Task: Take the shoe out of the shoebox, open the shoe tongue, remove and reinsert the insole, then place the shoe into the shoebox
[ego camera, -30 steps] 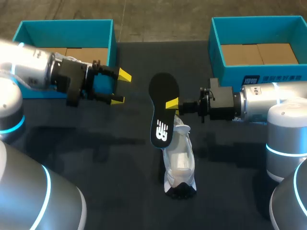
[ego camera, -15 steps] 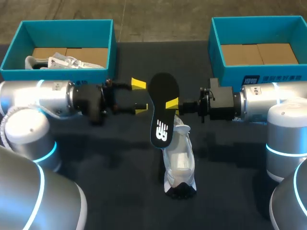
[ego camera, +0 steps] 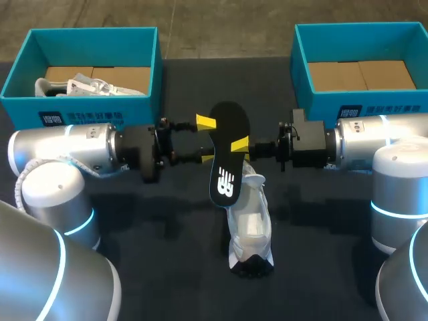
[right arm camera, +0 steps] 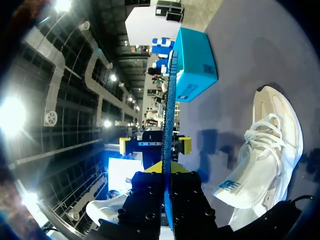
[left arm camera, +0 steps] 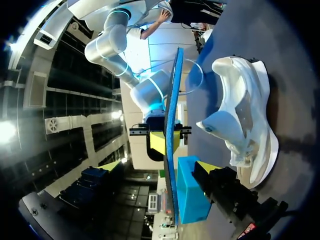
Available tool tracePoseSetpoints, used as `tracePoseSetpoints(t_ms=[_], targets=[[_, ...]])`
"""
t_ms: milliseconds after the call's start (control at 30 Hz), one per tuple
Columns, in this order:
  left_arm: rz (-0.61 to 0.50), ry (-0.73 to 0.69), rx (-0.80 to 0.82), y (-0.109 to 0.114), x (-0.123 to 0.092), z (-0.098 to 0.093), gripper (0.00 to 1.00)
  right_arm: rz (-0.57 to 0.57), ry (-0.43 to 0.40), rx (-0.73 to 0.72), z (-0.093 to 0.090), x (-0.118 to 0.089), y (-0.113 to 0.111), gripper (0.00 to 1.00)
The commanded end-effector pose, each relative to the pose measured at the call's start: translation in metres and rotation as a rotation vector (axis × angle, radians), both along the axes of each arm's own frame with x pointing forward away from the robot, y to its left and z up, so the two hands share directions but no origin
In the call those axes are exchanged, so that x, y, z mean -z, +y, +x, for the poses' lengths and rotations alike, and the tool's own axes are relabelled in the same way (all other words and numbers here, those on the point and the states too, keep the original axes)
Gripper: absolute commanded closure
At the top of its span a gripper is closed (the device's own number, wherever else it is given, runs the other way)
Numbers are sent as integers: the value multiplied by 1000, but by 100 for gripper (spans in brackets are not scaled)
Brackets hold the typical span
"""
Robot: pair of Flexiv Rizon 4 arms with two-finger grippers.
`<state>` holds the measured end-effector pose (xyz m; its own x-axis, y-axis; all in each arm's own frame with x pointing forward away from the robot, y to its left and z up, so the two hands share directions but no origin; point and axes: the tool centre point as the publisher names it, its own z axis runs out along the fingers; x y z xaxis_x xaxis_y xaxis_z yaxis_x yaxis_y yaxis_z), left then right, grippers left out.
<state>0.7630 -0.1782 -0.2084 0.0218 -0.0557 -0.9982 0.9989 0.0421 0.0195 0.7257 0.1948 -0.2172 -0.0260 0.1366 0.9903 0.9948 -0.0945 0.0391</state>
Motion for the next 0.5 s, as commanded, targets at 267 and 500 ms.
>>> tracePoseSetpoints(t_ms=[267,500], targets=[[0,18,11,-17,5,22,21,-4,1,1,0,0,2,100],[18,25,23,-28,10,19,42,-4,1,1,0,0,2,100]])
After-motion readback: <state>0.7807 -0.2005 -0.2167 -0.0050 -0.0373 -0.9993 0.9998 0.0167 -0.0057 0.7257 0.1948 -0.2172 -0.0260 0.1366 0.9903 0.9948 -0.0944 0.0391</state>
